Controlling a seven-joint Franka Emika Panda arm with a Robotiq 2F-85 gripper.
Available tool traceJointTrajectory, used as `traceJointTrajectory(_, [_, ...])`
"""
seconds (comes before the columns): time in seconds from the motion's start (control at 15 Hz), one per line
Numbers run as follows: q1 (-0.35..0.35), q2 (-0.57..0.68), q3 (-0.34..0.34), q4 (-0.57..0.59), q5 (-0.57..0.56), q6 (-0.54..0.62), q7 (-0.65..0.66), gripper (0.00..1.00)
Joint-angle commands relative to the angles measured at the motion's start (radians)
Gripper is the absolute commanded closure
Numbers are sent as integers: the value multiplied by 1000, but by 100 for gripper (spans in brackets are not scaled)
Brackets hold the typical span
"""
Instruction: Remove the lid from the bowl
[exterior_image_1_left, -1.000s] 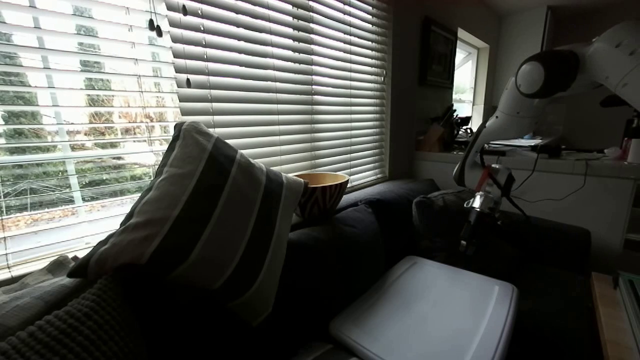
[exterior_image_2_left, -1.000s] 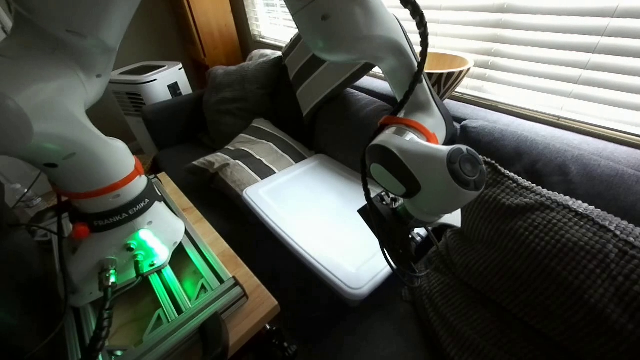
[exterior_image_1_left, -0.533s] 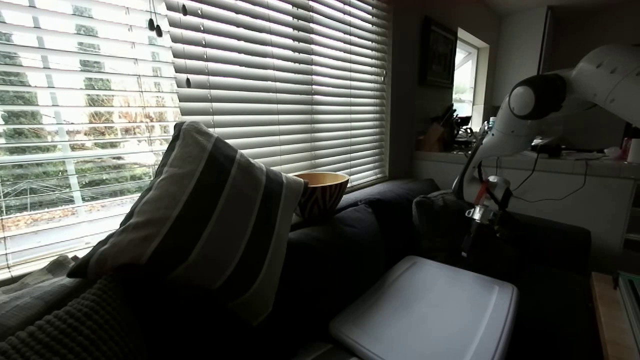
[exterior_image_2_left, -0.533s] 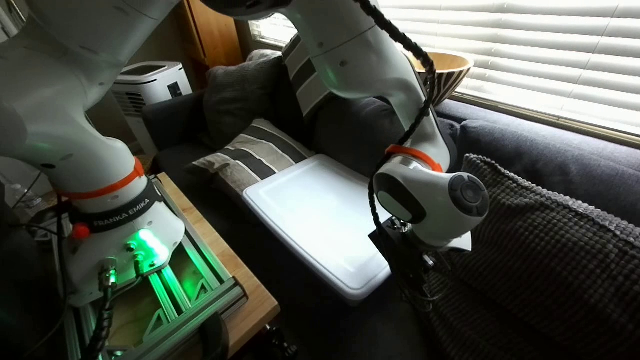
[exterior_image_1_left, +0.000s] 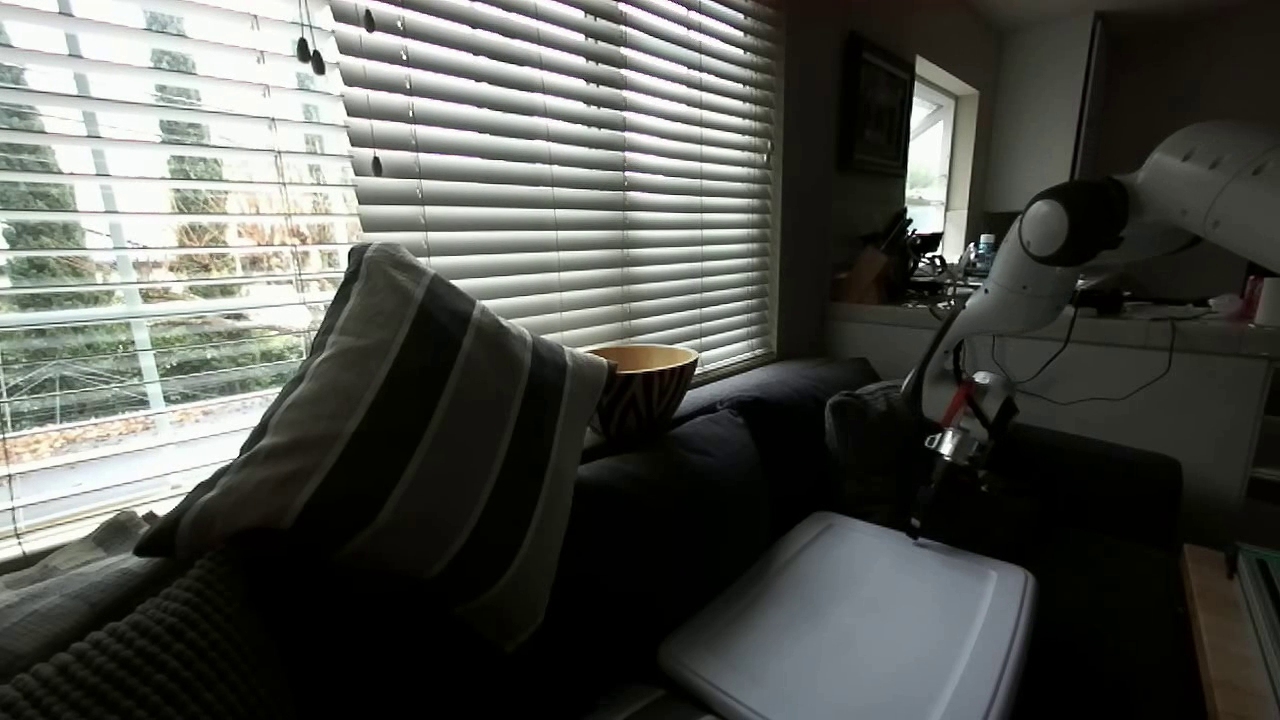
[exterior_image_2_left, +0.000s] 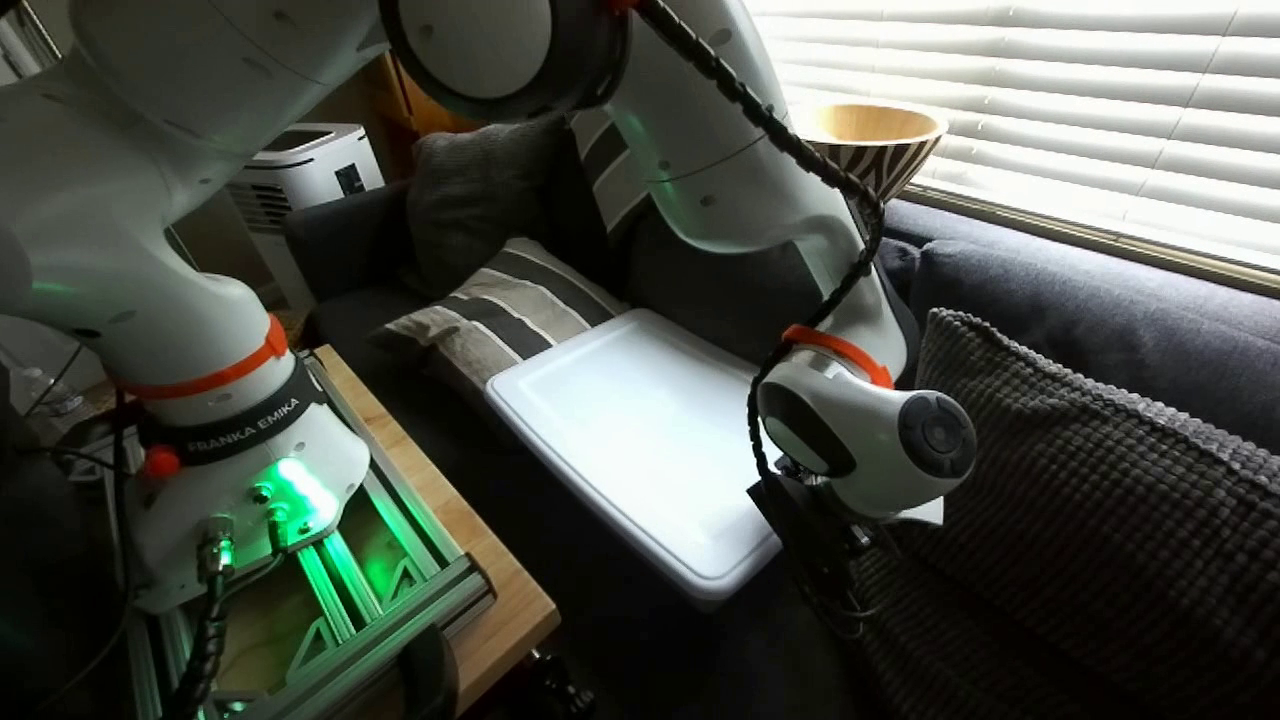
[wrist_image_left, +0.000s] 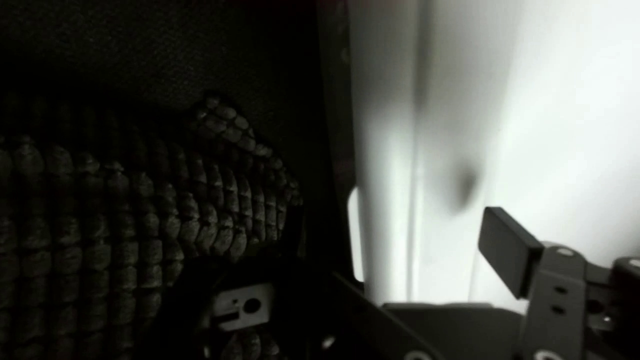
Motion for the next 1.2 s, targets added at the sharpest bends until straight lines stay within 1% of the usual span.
traceJointTrajectory(0.0, [-48, 73, 50, 74, -14, 1, -18, 30])
traceJointTrajectory(0.07, [-55, 78, 59, 81, -18, -8, -21, 37])
traceJointTrajectory(0.13, [-58, 71, 65, 76, -21, -14, -25, 47])
traceJointTrajectory(0.27, [-64, 33, 77, 47, -21, -24, -44, 62])
traceJointTrajectory(0.33, [-68, 10, 79, 29, -21, -28, -53, 66])
traceJointTrajectory(0.4, [-72, -16, 83, 5, -20, -26, -69, 67])
traceJointTrajectory(0.53, [-72, -63, 77, -38, -24, -28, -78, 78])
traceJointTrajectory(0.73, [-88, -131, 82, -93, -28, -59, -107, 100])
traceJointTrajectory(0.8, [-89, -159, 85, -114, -27, -93, -105, 100])
traceJointTrajectory(0.87, [-83, -178, 82, -127, -23, -102, -106, 100])
traceJointTrajectory(1.0, [-71, -200, 67, -137, -23, -124, -84, 100])
traceJointTrajectory(1.07, [-64, -199, 57, -133, -32, -143, -67, 98])
traceJointTrajectory(1.13, [-60, -199, 50, -133, -36, -148, -67, 73])
